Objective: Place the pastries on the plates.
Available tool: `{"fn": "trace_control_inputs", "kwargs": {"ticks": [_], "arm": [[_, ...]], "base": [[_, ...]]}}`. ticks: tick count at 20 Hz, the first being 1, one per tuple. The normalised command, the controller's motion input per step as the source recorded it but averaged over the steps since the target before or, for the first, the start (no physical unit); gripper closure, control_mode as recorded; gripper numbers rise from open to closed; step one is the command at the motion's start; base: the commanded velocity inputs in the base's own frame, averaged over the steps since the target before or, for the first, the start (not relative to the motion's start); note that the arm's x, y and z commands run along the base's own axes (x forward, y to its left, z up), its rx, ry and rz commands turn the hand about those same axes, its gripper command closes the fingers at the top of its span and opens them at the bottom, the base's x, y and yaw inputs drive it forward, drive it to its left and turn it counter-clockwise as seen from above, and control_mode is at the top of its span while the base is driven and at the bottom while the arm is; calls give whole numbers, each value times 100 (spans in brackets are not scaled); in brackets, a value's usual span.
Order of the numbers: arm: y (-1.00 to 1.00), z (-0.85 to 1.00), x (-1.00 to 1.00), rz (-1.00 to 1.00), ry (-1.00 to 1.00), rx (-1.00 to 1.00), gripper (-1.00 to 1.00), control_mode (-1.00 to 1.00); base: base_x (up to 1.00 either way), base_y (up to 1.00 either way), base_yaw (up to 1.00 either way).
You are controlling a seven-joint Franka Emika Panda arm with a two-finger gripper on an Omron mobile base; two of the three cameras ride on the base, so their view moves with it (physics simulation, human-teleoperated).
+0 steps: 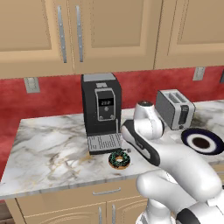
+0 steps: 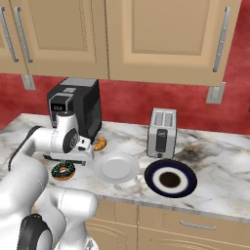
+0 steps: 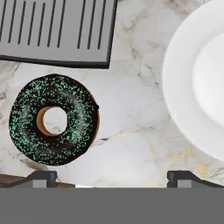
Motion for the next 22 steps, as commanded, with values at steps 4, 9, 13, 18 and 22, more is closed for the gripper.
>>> {"fn": "trace_control_inputs", "kwargs": {"ticks": [4,9,13,18,22], "arm": [[22,-10,16,0,0,0,-100,-100],[25,-8,2,0,0,0,-100,-100],[9,-17,0,0,0,0,-100,-100],[0,-20,9,0,0,0,-100,-100],[6,-16,10,0,0,0,-100,-100]], "base": [[0,0,0],[0,0,0],[0,0,0],[0,0,0],[0,0,0]]}}
